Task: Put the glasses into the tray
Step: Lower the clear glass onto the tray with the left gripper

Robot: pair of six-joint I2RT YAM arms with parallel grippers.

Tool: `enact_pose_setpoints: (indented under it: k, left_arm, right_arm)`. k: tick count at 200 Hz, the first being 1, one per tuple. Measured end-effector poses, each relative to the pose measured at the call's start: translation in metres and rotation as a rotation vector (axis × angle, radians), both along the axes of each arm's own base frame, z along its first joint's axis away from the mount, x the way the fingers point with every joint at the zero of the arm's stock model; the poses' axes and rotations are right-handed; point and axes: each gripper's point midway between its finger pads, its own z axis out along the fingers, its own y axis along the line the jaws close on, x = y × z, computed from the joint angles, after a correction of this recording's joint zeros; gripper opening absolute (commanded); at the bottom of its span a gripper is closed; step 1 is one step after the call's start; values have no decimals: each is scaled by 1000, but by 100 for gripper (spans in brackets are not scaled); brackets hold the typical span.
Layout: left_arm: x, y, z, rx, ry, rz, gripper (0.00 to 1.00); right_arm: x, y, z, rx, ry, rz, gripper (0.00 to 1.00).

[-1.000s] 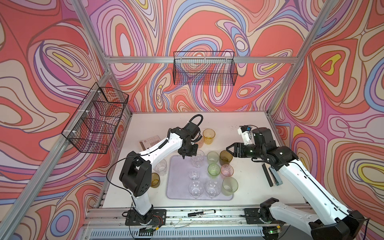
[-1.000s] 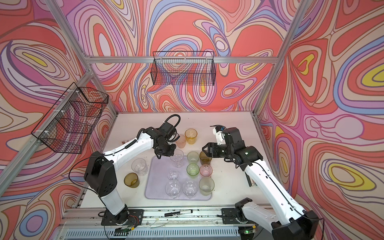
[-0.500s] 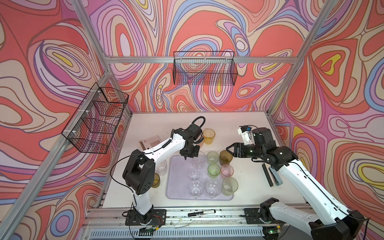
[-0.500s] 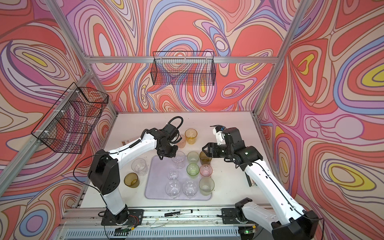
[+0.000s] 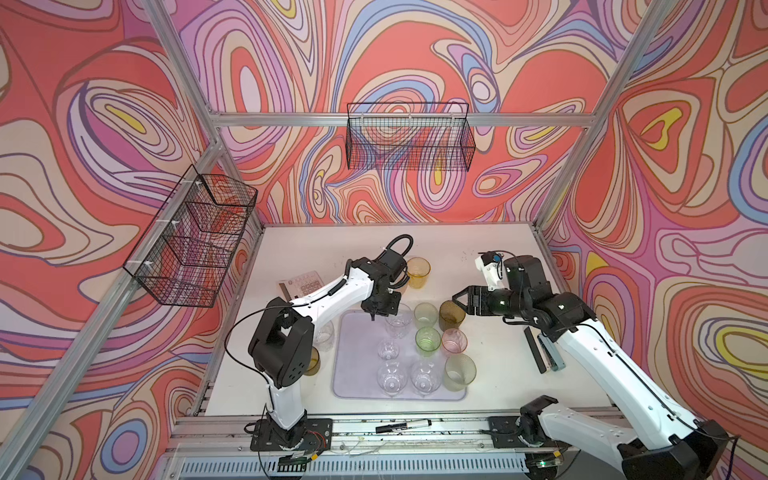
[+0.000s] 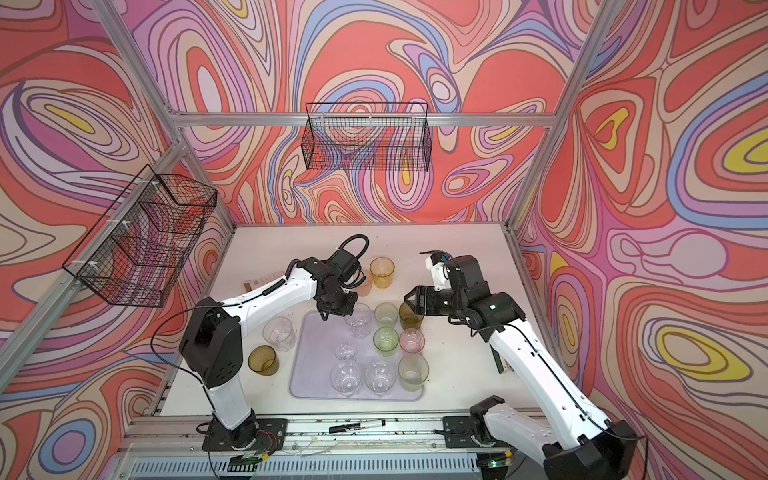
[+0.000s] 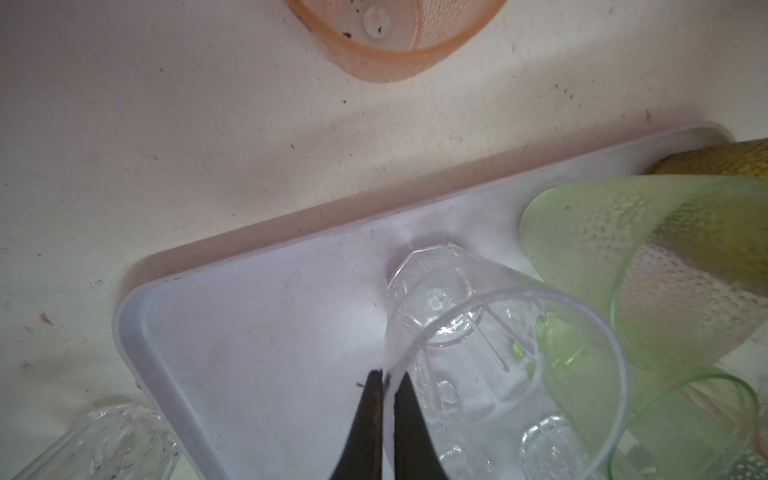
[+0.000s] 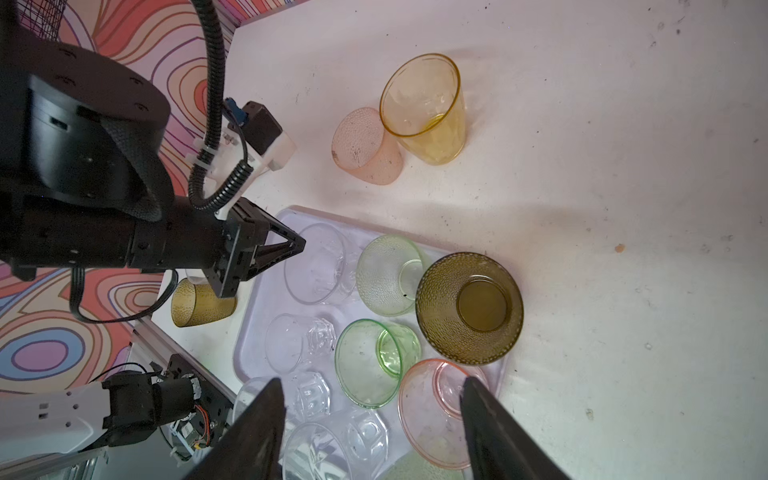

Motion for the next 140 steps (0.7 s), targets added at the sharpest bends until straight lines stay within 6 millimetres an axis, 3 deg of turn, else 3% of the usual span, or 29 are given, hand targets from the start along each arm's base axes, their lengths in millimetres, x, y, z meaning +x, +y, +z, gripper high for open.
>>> enact_pose_setpoints:
  k: [68, 140]
  left_arm:
    - [0, -2, -1, 8, -10, -4, 1]
    - [-1, -3, -2, 16, -15, -9, 14]
  right_arm:
    - [0, 0, 0, -1, 1, 0, 69]
    - [0, 0, 0, -1, 1, 0, 70]
